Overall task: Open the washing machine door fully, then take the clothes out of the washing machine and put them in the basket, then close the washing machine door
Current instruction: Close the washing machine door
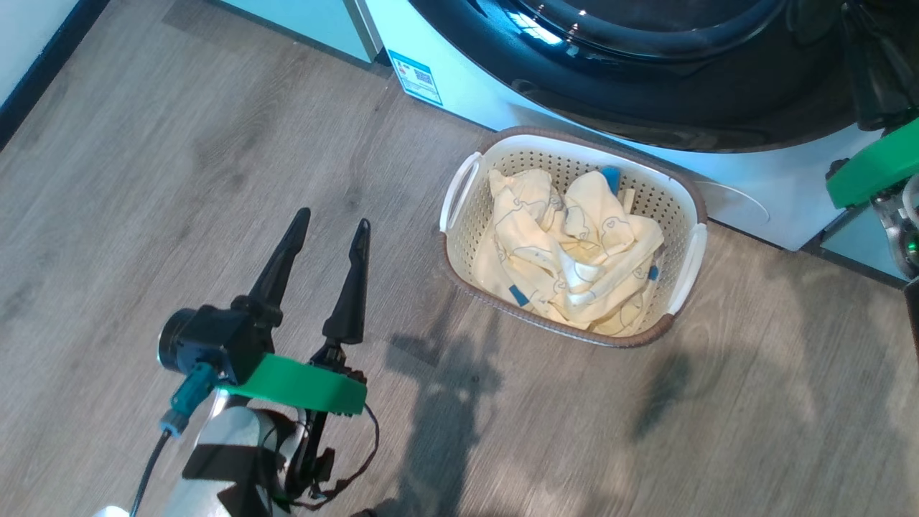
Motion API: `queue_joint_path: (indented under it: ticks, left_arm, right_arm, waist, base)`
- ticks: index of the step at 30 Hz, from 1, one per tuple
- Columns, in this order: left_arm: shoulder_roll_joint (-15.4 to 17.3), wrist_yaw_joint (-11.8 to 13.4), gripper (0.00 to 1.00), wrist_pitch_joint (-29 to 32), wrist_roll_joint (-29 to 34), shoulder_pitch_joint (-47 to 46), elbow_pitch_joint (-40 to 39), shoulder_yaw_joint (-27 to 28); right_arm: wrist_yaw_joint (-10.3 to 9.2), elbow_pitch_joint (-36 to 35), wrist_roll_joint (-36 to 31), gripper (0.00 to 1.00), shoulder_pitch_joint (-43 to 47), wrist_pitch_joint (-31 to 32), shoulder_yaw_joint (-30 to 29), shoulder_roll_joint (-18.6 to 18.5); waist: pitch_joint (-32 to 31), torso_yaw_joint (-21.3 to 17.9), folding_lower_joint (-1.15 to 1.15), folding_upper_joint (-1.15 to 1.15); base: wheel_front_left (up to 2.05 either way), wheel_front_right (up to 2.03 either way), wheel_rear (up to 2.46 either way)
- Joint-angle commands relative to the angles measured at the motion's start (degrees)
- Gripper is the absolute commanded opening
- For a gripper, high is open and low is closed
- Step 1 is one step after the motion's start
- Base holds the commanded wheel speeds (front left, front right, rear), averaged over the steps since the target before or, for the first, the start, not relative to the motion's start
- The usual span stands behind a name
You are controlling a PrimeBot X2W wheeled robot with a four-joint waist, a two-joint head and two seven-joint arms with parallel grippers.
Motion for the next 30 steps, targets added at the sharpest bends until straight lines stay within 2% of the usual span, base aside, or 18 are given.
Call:
queue_joint_path:
  ticks: [1,10,20,29,30]
  left_arm:
    - [0.6,0.2,1.00,-0.4,-0.2,-1.8,-1.7,1.7]
    - [0.6,-0.1,1.00,-0.4,0.5,-1.6,-1.3,2.4]
    - [0.6,-0.9,1.00,-0.4,2.0,0.1,-0.9,3.8]
    - [0.6,-2.0,1.00,-0.4,3.7,1.7,-0.2,5.3]
    - [0.6,-2.1,1.00,-0.4,3.8,2.0,-0.1,5.5]
  right_arm:
    - [-0.23,-1.9,-0.3,0.00,-2.2,-0.5,-0.2,0.3]
    - [-0.23,-7.3,0.6,0.00,3.9,-0.5,2.8,2.2]
    - [-0.23,-19.8,2.1,0.00,18.6,-0.5,3.6,4.8]
    - [-0.23,-27.0,1.9,0.00,30.0,-0.5,1.1,6.2]
    - [-0.23,-27.6,1.8,0.15,31.2,-0.5,0.7,6.5]
  waist:
    - [-0.1,-0.2,0.00,0.00]
    - [-1.3,-2.0,0.00,0.00]
    - [-4.7,-7.0,0.00,0.00]
    - [-8.0,-11.4,0.00,0.00]
    - [-8.5,-11.9,0.00,0.00]
  base:
    - [0.00,0.00,0.00]
    - [0.00,0.00,0.00]
    - [0.00,0.00,0.00]
    - [0.00,0.00,0.00]
    - [0.00,0.00,0.00]
